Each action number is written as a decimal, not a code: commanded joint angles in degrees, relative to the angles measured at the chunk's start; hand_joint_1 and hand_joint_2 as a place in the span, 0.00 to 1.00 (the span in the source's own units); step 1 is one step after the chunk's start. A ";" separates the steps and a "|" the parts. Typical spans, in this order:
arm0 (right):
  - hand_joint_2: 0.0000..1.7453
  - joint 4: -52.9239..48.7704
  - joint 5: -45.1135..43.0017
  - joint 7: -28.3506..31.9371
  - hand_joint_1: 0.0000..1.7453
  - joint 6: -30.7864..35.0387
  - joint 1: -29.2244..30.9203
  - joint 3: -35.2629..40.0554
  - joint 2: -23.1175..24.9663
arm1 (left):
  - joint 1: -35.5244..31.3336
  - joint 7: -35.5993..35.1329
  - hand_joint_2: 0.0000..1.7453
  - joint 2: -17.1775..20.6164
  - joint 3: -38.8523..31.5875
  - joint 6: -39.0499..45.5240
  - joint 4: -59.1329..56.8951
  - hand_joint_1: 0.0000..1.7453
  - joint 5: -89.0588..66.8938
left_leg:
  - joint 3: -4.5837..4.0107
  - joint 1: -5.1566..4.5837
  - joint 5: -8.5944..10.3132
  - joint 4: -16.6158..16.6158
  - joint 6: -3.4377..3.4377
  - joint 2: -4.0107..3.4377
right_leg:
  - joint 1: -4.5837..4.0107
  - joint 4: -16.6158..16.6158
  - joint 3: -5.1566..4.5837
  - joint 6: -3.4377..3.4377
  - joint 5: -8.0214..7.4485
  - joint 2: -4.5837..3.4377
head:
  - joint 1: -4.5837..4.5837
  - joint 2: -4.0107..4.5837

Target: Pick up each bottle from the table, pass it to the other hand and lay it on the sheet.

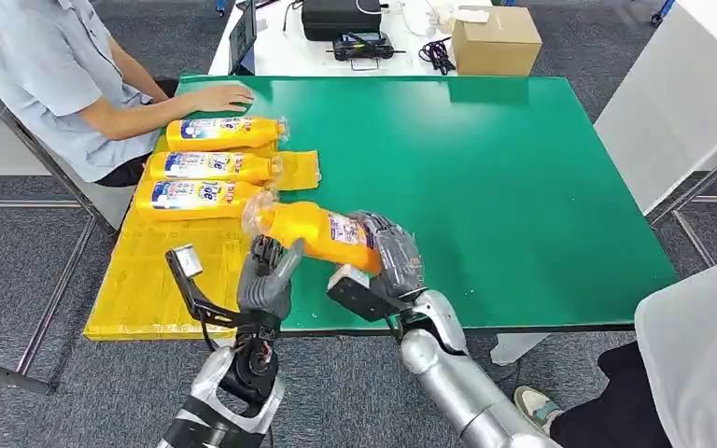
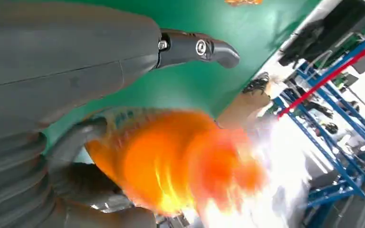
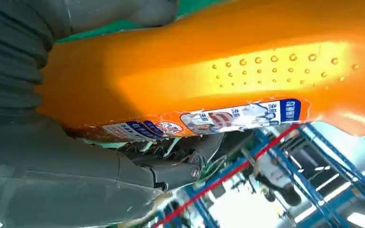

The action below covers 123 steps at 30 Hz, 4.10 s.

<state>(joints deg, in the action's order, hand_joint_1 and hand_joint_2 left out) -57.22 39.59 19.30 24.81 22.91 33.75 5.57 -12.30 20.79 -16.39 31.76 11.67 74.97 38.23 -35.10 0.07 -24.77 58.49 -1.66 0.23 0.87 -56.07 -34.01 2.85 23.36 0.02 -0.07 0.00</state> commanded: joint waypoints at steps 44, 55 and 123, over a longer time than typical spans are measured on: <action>1.00 11.87 -1.24 4.78 1.00 10.11 5.89 1.29 5.53 | -7.92 -1.73 1.00 -2.16 3.86 1.72 -4.91 0.00 2.81 | 0.14 0.01 -0.01 -0.03 0.07 0.06 | -0.02 0.03 0.14 -0.08 0.05 0.08 | -0.02 0.00; 1.00 12.15 -10.36 8.26 1.00 -3.01 5.91 1.78 6.02 | -8.50 1.71 1.00 -2.00 4.72 0.03 -4.32 0.00 2.18 | 0.10 0.03 -0.01 -0.01 0.07 0.02 | -0.03 0.01 0.08 -0.07 0.04 0.04 | -0.02 0.00; 0.00 15.68 -14.09 7.92 0.00 0.63 7.16 0.62 9.02 | -12.10 9.06 1.00 -1.36 7.84 14.74 -8.15 1.00 -19.85 | 0.12 0.02 0.00 -0.06 0.06 -0.01 | -0.02 0.04 0.09 -0.08 0.04 0.01 | -0.02 0.00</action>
<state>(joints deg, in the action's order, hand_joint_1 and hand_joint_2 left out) -44.57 24.76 27.39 24.59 29.36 34.73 14.64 -22.90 30.27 -20.13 36.96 25.77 67.76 19.69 -35.16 0.07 -24.73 58.50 -1.66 0.22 0.88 -56.08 -34.10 2.85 23.35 0.02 -0.09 0.00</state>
